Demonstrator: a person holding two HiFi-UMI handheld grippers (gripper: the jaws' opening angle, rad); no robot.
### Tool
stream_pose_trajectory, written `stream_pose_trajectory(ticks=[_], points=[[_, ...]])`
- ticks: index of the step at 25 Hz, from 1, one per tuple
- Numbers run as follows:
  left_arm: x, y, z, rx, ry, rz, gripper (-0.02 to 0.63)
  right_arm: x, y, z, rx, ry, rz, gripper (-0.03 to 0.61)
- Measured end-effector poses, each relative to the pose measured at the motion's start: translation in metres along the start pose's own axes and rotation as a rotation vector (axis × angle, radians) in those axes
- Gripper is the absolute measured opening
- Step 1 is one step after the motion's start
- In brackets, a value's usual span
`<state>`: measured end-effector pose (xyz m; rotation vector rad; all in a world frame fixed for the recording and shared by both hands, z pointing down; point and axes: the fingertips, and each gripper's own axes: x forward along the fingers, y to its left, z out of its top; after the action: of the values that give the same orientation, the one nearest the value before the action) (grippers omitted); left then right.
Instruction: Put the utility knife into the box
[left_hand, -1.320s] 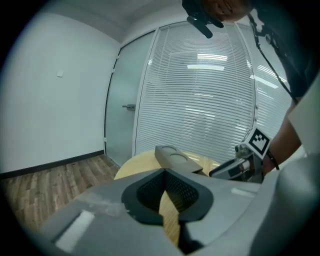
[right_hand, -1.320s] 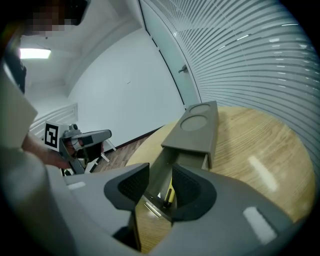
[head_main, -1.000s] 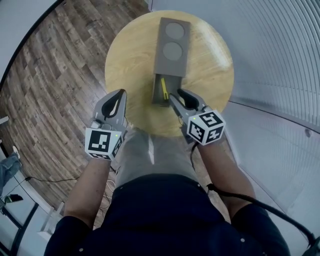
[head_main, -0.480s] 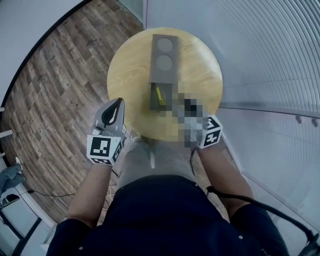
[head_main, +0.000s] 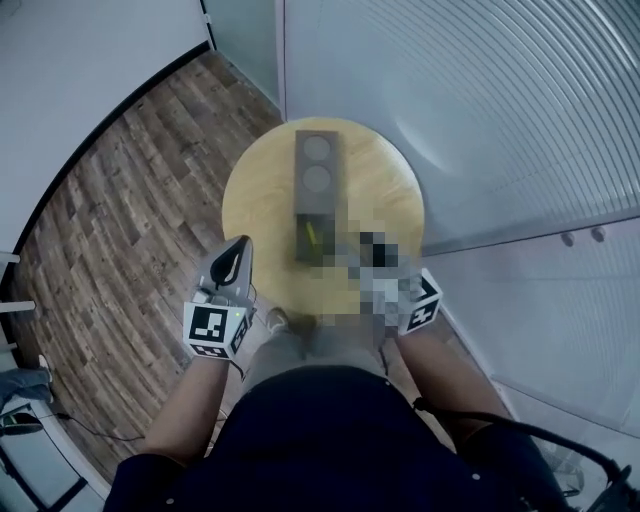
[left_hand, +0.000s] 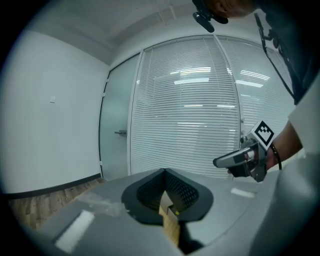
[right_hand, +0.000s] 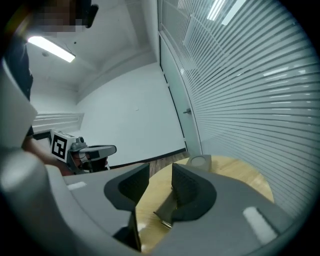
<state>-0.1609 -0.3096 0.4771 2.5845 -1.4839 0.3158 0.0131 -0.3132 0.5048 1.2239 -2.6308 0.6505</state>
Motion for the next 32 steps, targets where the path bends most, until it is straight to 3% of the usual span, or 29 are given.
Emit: stream_pose_trajectory(ticks=[7,20,26,32], points=[[-0.018,-0.013,0.036,0.020,-0.063,0.001,0.003,-0.041,0.001,0.022,-0.011,-0.086,-0.053,0.149],[-0.045,-0.035,0.074,0.030,-0.133,0.005,0.003,-0.091,0.023,0.053,-0.177,-0.208,-0.091,0.115],[-0.036,-0.042,0.082,0.038,-0.143,-0.005,0.003,-0.111,0.016,0.073,-0.209,-0.286,-0.138,0.050],[-0.038,-0.051,0.103,0.074,-0.187,-0.010,0.003,-0.118,0.016,0.079,-0.229,-0.284,-0.142,0.009]])
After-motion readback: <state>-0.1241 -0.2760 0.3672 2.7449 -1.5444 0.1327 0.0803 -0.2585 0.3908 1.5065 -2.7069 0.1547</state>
